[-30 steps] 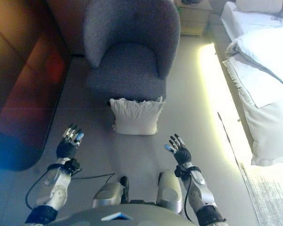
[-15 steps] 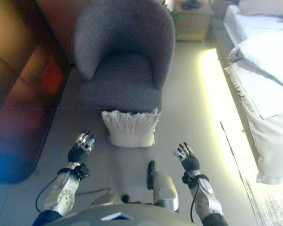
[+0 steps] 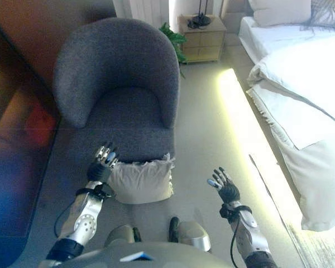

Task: Pick up the cushion and take it to the sofa

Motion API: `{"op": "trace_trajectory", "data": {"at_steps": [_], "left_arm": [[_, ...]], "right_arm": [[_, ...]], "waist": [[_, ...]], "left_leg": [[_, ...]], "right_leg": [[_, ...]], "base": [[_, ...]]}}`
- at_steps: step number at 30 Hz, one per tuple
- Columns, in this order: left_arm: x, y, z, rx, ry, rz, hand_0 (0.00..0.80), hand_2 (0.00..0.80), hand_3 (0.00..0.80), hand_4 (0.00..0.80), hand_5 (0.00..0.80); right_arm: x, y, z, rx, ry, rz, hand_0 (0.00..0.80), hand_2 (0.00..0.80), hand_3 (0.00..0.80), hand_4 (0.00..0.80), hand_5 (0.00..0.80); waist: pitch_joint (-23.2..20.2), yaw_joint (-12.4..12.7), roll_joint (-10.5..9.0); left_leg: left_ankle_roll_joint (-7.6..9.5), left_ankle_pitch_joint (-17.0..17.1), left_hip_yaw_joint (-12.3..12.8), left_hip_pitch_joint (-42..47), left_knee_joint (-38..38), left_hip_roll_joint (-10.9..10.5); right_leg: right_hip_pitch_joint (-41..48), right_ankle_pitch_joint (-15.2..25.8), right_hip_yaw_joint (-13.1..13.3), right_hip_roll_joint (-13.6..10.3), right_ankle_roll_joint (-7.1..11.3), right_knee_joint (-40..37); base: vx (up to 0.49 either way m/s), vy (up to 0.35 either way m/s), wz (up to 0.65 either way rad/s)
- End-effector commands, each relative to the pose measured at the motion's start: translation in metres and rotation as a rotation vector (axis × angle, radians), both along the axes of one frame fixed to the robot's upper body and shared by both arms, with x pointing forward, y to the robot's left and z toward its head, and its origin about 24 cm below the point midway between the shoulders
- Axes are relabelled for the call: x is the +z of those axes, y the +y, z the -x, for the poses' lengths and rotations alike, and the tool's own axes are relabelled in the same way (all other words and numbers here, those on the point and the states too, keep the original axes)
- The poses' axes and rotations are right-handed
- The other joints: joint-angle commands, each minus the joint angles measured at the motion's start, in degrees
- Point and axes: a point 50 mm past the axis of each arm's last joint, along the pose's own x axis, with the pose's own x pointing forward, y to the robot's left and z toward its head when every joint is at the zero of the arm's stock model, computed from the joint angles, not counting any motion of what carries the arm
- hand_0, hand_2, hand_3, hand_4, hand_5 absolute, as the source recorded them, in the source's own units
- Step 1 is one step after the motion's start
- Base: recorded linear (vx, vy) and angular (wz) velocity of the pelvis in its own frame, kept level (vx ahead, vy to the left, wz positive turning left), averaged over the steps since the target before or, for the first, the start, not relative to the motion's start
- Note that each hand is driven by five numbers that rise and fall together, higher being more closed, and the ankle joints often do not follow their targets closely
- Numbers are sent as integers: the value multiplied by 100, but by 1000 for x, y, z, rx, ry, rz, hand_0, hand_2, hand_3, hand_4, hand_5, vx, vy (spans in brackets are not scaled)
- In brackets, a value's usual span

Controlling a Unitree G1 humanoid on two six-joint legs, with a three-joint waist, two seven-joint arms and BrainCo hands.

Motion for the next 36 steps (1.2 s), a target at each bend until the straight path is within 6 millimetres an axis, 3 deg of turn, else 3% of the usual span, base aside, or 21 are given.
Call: {"op": "trace_trajectory", "data": {"at_steps": [1, 5, 7, 11, 13, 17, 20, 23, 26, 28, 32, 33, 36], "left_arm": [[20, 21, -5, 37, -121, -23, 0, 0, 0, 0, 0], [23, 21, -9, 44, -142, -18, 0, 0, 0, 0, 0], [28, 19, -12, 58, -160, -20, 0, 0, 0, 0, 0], [31, 18, -15, 70, -171, -14, 0, 0, 0, 0, 0], [29, 19, -16, 49, -150, -32, 0, 0, 0, 0, 0], [26, 23, -8, 32, -130, -96, 0, 0, 0, 0, 0], [20, 32, -2, 39, -99, -142, 0, 0, 0, 0, 0], [18, 40, 0, 41, -84, -101, 0, 0, 0, 0, 0], [20, 44, 2, 31, -104, -60, 0, 0, 0, 0, 0], [23, 47, 3, 31, -114, -61, 0, 0, 0, 0, 0], [32, 49, -1, 25, -146, -66, 0, 0, 0, 0, 0], [34, 48, -3, 27, -154, -67, 0, 0, 0, 0, 0], [38, 45, -4, 36, -164, -83, 0, 0, 0, 0, 0]], "right_arm": [[18, -1, -5, -12, -126, -14, 0, 0, 0, 0, 0], [18, -5, -5, -28, -122, -19, 0, 0, 0, 0, 0], [18, -6, -6, -13, -115, -10, 0, 0, 0, 0, 0], [19, -3, -12, 27, -125, 4, 0, 0, 0, 0, 0], [21, 3, -19, 9, -136, 4, 0, 0, 0, 0, 0], [25, 17, -27, 24, -163, -52, 0, 0, 0, 0, 0], [23, 25, -33, 56, -152, -24, 0, 0, 0, 0, 0], [21, 29, -29, 44, -148, -31, 0, 0, 0, 0, 0], [16, 28, -20, 16, -124, -34, 0, 0, 0, 0, 0], [13, 27, -16, 9, -104, -46, 0, 0, 0, 0, 0], [12, 29, -13, 36, -107, -73, 0, 0, 0, 0, 0], [13, 30, -16, 40, -113, -84, 0, 0, 0, 0, 0], [16, 32, -23, 65, -116, -106, 0, 0, 0, 0, 0]], "waist": [[156, 87, -97], [72, 10, -120], [67, -10, -106], [56, 24, 10], [74, 83, 47], [96, 295, -2], [79, 475, 38], [68, 525, 92], [146, 560, 177], [210, 549, 200], [231, 497, -12], [253, 480, -129], [294, 497, -325]], "left_leg": [[40, 848, -196, 231, -757, -13], [-21, 538, -369, 431, -440, 89], [-14, 482, -584, 395, -100, 67], [-19, 401, -606, 677, -868, 26], [4, 361, -521, 729, -1007, -64], [231, 116, -605, 685, -856, -457], [400, -10, -568, 671, -784, -673], [616, -123, -565, 687, -742, -873], [754, -246, -689, 792, -721, -1034], [755, -289, -641, 886, -726, -1033], [673, -435, -572, 952, -647, -1038], [661, -553, -567, 964, -554, -1045], [660, -843, -403, 1125, -410, -1091]], "right_leg": [[187, -28, 960, -377, 887, 50], [183, -111, 1081, -625, 994, 181], [153, -119, 1203, -699, 1001, 254], [165, -141, 1226, -773, 1141, 239], [125, -158, 1122, -936, 1288, 329], [90, 195, 926, -1441, 1545, 473], [3, 610, 802, -1886, 1523, 867], [-346, 1225, 932, -2110, 1450, 1702], [-726, 1699, 1099, -2134, 1419, 2616], [-868, 1779, 1128, -2085, 1444, 2745], [-870, 1763, 1000, -1913, 1588, 1615], [-844, 1689, 912, -1859, 1648, 1029], [-851, 1670, 349, -1750, 1797, 202]], "base": [[181, 141, -30], [155, 164, -26], [167, 238, -24], [144, 299, -15], [123, 303, 9], [120, 276, 3], [138, 260, -18], [100, 244, -26], [113, 203, -6], [141, 72, -17], [181, -141, -5], [228, -230, -11], [259, -173, -35]]}}
